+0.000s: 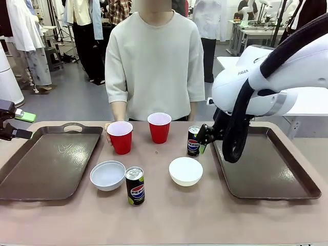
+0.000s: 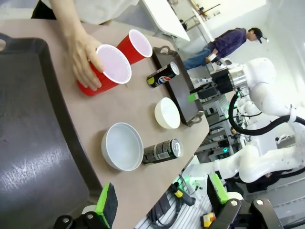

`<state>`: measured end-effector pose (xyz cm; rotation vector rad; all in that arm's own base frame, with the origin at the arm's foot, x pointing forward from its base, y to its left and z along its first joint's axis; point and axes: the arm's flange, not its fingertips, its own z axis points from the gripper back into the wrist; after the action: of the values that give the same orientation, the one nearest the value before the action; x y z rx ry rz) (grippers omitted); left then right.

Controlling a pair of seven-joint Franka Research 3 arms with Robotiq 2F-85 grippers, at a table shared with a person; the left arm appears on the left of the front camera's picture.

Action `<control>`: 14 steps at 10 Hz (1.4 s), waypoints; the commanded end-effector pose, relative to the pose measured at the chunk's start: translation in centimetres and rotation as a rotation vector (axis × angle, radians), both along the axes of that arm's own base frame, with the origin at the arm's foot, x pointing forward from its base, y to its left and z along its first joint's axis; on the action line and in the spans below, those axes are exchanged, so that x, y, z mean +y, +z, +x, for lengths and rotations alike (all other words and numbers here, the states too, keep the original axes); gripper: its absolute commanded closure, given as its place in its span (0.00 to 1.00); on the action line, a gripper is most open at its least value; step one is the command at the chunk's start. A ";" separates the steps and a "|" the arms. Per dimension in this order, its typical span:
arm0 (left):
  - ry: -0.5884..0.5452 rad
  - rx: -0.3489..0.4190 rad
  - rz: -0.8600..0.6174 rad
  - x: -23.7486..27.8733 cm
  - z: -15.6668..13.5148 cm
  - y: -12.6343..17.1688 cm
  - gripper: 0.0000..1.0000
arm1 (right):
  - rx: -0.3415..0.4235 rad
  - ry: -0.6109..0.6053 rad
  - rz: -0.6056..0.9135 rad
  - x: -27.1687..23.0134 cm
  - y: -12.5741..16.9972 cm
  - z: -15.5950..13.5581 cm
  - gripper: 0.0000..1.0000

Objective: Prepare tableware on both trays.
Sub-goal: Pick up a Picnic Bowl from the table and place it on a Handle tray.

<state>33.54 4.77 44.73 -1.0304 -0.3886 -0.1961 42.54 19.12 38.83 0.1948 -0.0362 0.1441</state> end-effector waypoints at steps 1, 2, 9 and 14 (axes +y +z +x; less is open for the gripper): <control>0.000 -0.020 -0.017 0.0 0.2 -0.1 0.00 | -0.060 -0.002 0.014 -0.4 1.2 -0.1 0.00; 0.000 -0.020 -0.017 0.0 0.2 -0.1 0.00 | -0.060 -0.002 0.014 -0.4 1.2 -0.1 0.00; 0.000 -0.020 -0.017 0.0 0.2 -0.1 0.00 | -0.085 -0.051 -0.019 3.0 -2.1 0.1 0.00; 0.000 -0.020 -0.017 0.0 0.2 -0.1 0.00 | -0.010 -0.037 -0.073 3.8 -5.9 0.9 0.59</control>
<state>33.55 4.78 44.74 -1.0299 -0.3889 -0.1958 42.76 21.96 33.17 0.1462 -0.0600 0.1284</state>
